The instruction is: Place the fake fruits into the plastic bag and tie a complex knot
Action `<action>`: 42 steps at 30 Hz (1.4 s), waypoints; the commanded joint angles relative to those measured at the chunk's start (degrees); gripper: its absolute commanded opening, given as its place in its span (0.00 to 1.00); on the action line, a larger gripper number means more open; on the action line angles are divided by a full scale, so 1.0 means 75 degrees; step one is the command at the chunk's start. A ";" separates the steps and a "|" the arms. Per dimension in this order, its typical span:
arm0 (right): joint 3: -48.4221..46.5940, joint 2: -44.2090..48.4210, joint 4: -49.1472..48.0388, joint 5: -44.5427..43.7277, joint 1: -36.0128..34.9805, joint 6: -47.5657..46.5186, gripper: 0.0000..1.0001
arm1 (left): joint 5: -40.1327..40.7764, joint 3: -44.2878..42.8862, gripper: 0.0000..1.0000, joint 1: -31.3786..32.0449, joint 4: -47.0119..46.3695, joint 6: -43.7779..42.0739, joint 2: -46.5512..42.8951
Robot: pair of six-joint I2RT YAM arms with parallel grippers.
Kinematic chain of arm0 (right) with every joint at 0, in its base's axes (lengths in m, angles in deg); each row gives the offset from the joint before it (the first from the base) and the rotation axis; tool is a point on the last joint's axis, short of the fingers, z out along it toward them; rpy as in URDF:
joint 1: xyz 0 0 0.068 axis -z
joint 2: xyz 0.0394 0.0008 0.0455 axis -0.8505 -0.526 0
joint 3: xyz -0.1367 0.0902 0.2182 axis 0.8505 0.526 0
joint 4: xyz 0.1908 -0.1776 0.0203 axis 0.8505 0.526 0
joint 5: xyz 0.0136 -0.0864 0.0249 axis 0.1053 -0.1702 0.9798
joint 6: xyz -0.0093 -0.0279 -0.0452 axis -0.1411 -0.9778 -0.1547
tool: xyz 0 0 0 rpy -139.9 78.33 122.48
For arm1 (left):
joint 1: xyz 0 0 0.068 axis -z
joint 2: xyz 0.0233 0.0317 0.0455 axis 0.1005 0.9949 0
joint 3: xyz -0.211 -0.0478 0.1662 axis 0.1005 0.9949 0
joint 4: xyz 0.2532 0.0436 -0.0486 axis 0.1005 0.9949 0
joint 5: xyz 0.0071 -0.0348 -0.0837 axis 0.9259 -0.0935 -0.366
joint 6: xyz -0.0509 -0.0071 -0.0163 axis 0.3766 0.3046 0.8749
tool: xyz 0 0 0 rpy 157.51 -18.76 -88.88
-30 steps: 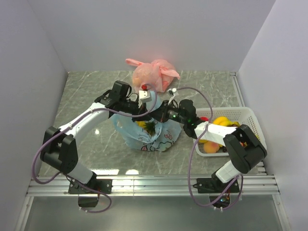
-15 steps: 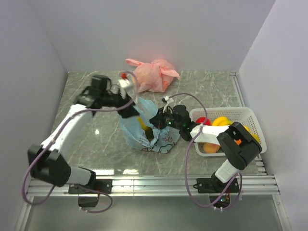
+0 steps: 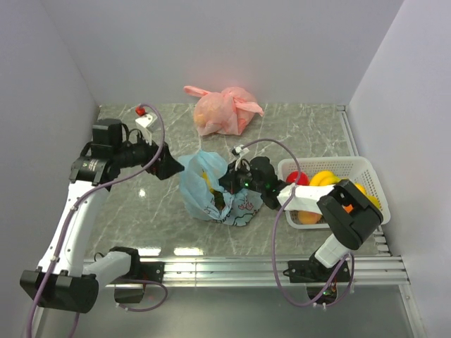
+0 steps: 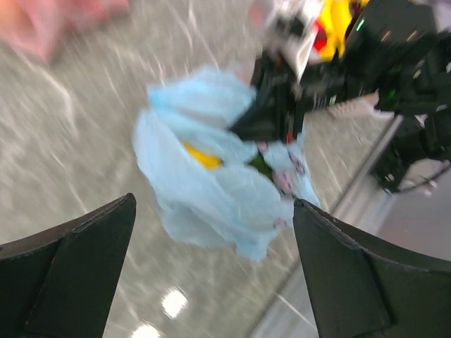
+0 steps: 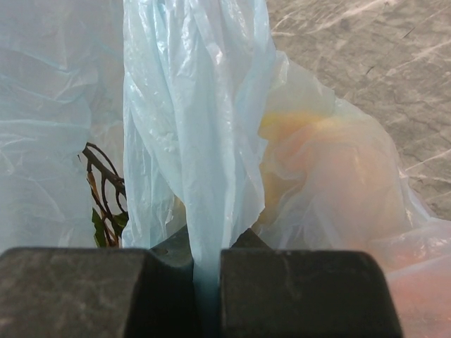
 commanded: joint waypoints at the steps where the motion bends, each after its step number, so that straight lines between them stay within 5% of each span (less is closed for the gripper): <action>1: -0.0120 -0.0154 0.0377 -0.0030 -0.0155 -0.0334 0.00 | -0.0016 0.0513 0.98 -0.0031 0.0458 0.0464 0.0100; 8: -0.0401 -0.0552 0.0565 -0.0229 -0.0249 -0.0405 0.00 | -0.0123 0.0901 0.85 0.0214 0.0375 0.0488 0.0638; 14: -0.0741 -0.0915 0.0811 -0.0394 -0.0261 -0.0311 0.00 | -0.0052 0.1018 0.63 0.0379 0.0995 -0.0014 0.0721; 17: -0.0870 -0.1079 0.0882 -0.0324 -0.0249 -0.0229 0.00 | -0.0205 0.0878 0.32 0.0391 0.1535 -0.0285 0.0768; 18: -0.0928 -0.1103 0.0882 -0.0300 -0.0272 -0.0252 0.00 | -0.0158 0.0773 0.13 0.0391 0.1559 -0.0274 0.0780; 20: -0.0998 -0.1162 0.1045 -0.0370 -0.0308 -0.0311 0.00 | -0.0146 0.0179 0.00 0.0356 0.1443 -0.0192 0.0745; 28: -0.0905 -0.1092 0.1479 -0.0663 -0.0343 -0.0908 0.00 | -0.1656 -0.2614 0.00 -0.0019 0.0727 -0.0156 0.1178; 34: -0.0952 -0.0916 0.1701 -0.0745 -0.0343 -0.1178 0.00 | -0.1985 -0.2018 0.00 -0.0019 0.1850 -0.1513 0.1038; 40: -0.1349 -0.0565 0.2437 -0.0606 -0.0133 -0.1576 0.02 | -0.2103 -0.1092 0.00 -0.0019 0.3691 -0.4315 0.0523; 42: -0.1723 -0.0436 0.2895 -0.0395 0.0077 -0.1693 0.23 | -0.1998 -0.0951 0.00 -0.0019 0.3914 -0.4632 0.0452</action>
